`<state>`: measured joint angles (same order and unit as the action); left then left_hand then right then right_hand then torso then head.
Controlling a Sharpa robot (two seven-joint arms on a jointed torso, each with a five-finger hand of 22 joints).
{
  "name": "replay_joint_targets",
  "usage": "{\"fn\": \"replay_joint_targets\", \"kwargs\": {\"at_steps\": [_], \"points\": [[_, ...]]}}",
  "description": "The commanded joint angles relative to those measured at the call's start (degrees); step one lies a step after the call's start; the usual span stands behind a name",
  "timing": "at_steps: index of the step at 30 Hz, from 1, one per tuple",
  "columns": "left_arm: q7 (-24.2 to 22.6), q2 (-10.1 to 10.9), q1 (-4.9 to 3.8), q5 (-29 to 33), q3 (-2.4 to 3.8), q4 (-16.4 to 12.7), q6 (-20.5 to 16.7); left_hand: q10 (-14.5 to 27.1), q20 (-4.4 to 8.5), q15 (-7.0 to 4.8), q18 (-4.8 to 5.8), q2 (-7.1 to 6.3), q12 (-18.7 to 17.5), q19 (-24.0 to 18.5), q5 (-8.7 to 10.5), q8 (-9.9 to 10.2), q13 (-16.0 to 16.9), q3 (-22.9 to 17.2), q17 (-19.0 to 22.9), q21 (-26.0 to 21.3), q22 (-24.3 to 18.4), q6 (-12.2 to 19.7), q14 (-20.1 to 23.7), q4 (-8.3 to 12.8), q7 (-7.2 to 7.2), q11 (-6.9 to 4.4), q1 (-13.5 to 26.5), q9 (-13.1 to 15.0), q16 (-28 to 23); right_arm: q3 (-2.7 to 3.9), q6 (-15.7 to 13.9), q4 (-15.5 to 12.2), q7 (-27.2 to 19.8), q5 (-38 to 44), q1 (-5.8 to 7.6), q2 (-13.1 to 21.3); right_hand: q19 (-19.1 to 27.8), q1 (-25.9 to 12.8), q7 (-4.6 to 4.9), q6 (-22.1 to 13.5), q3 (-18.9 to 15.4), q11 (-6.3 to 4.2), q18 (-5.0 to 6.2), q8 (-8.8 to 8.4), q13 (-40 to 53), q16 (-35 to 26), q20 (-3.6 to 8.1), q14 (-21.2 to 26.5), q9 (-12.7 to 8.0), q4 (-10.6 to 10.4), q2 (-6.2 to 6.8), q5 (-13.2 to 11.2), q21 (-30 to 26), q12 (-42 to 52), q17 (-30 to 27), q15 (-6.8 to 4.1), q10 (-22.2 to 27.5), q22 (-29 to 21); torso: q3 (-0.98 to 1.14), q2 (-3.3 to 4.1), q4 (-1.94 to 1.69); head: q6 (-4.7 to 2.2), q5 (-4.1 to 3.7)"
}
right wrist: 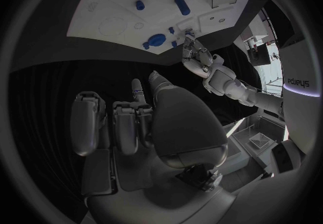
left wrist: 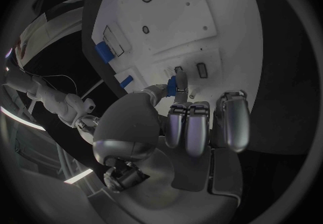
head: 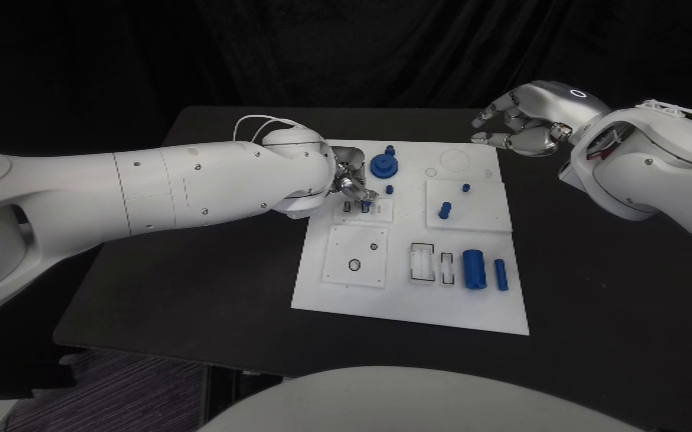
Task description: Assemble the parts on the task board
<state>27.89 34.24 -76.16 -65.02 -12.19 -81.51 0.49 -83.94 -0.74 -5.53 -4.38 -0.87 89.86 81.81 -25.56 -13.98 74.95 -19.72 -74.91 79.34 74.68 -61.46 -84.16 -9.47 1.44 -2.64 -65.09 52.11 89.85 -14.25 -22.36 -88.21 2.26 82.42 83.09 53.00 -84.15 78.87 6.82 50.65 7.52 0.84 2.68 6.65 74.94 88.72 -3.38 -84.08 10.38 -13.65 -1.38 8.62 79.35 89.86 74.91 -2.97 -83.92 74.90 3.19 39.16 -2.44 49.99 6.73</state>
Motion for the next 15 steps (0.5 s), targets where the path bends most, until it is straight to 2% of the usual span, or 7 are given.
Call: {"fn": "replay_joint_targets", "kwargs": {"at_steps": [1, 15], "points": [[-0.2, 0.2, 0.52, 0.7, 0.02, -0.4, -1.7, -6.1, -0.01, -0.20, 0.36, 0.32, 0.1, -0.5, 0.08, 0.2, 15.1, -1.7, -15.1, -0.3, -0.1, -0.2, -5.8, 1.4, -0.14, -0.17, 0.3, 0.1, 0.1, 0.04, 0.8, -0.1, 1.3, 0.1, -0.10, 0.1, -0.6, 0.5, -0.11, 0.5, 0.0, 0.43, -0.04, -0.37, 15.1, -0.3, -0.40, -5.4, -0.1, 0.4, 0.00, 0.5, -0.4, 0.1, 13.7, 0.49, -6.1, 11.6, 0.00, -0.01, -0.01, 0.01, -0.05], [-0.7, 0.9, 2.18, 0.7, 0.02, -0.4, -2.9, -6.1, 0.00, -0.20, 0.34, 0.54, 0.1, -0.5, 0.04, 0.4, 15.1, -2.4, -15.1, -0.4, -0.1, 0.0, -5.8, 1.2, -0.08, -0.14, 0.8, 0.3, 0.1, 0.04, 1.4, -0.1, 1.7, 0.1, -0.11, 0.2, -0.5, 0.7, -0.04, 0.7, 0.2, 0.51, 0.02, -0.51, 15.1, -0.5, -0.44, -5.4, -0.1, 0.7, -0.05, 1.0, -0.7, 0.1, 13.5, 0.54, -6.1, 11.5, -0.01, 0.00, 0.01, 0.01, -0.19]]}}
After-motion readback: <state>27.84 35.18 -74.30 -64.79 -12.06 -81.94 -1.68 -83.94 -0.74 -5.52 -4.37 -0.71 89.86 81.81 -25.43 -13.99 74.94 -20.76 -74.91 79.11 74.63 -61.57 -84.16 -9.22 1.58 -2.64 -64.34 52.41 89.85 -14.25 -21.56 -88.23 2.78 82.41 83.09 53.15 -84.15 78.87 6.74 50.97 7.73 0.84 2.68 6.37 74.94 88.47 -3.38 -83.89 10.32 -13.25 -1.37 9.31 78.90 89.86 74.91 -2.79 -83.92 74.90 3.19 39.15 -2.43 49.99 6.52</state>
